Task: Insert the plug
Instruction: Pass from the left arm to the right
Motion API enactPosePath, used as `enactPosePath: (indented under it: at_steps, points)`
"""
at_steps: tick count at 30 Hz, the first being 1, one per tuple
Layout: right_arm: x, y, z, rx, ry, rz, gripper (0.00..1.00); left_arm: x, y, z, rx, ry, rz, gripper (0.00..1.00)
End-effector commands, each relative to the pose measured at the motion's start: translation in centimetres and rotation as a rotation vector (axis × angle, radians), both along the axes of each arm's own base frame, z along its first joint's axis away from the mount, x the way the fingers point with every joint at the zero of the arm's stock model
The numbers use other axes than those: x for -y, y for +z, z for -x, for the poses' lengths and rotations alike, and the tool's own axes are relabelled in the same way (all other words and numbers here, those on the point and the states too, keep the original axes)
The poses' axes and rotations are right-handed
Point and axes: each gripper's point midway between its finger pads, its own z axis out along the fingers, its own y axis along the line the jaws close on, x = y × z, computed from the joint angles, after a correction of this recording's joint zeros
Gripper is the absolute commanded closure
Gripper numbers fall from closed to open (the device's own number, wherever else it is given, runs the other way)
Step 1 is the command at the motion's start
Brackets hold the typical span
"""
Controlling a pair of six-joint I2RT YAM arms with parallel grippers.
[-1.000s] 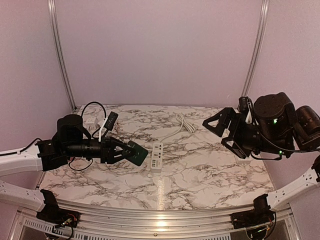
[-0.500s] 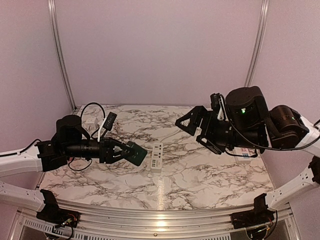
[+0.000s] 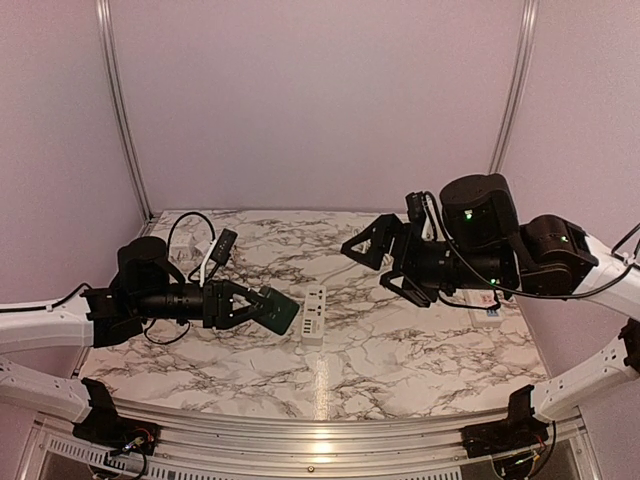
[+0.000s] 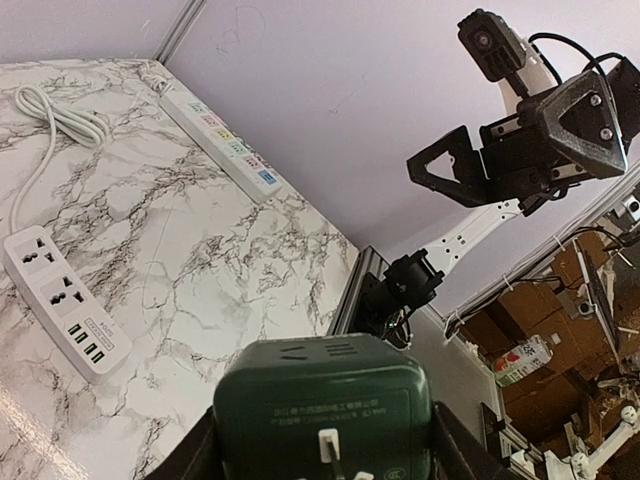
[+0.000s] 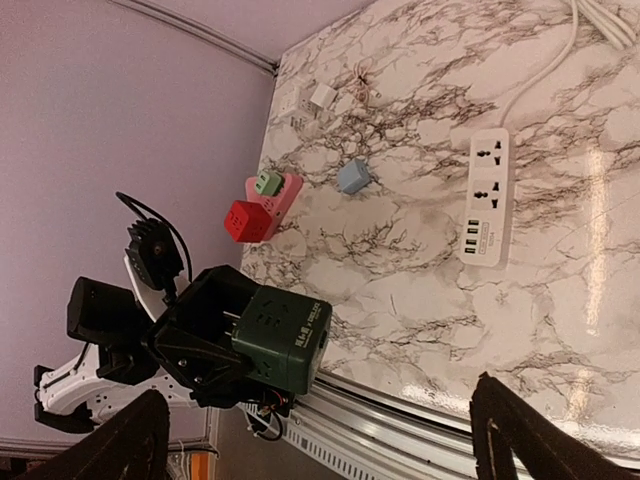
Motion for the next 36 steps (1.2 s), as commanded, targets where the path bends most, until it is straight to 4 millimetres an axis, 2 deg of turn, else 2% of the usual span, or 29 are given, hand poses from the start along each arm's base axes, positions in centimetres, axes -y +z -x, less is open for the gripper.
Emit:
enactPosePath:
  at_steps: [1,4,11,13,15,20,24,27,30,34,36]
  points:
    - [0.0,0.7,0.3,0.065,0.066,0.007,0.01,0.3,1.9,-0.1,0.046,-0.012,0.084,1.00]
    - [0.3,-0.3,0.3,0.131,0.107,0.072,0.01,0.5,1.7,-0.3,0.032,-0.011,0.091,1.00]
    - [2.7,-5.5,-0.5,0.103,0.067,0.340,0.01,1.1,1.6,-0.7,0.025,-0.019,0.105,1.00]
    - [2.4,-5.8,-0.2,0.112,0.099,0.342,0.02,1.3,1.6,-0.8,0.026,-0.018,0.105,1.00]
    - [1.0,-5.9,0.5,0.151,0.203,0.335,0.01,1.3,1.6,-0.8,0.027,-0.019,0.107,1.00]
    - [0.5,-7.6,0.9,0.142,0.250,0.355,0.01,1.3,2.1,-0.9,0.029,-0.017,0.118,1.00]
    - [-0.8,-6.8,1.7,0.204,0.320,0.247,0.01,1.6,2.6,-0.8,0.032,-0.030,0.126,1.00]
    - [-1.4,-4.8,2.9,0.267,0.390,0.149,0.01,1.6,2.7,-1.1,0.032,-0.019,0.129,1.00]
    - [-0.2,-3.3,3.0,0.318,0.376,0.123,0.02,1.7,3.3,-0.8,0.042,-0.026,0.146,1.00]
    - [0.3,0.3,3.8,0.456,0.396,-0.001,0.01,1.7,4.2,-0.5,0.050,-0.039,0.165,1.00]
    - [0.7,0.7,4.1,0.482,0.391,-0.047,0.02,1.6,4.6,-0.2,0.050,-0.049,0.174,1.00]
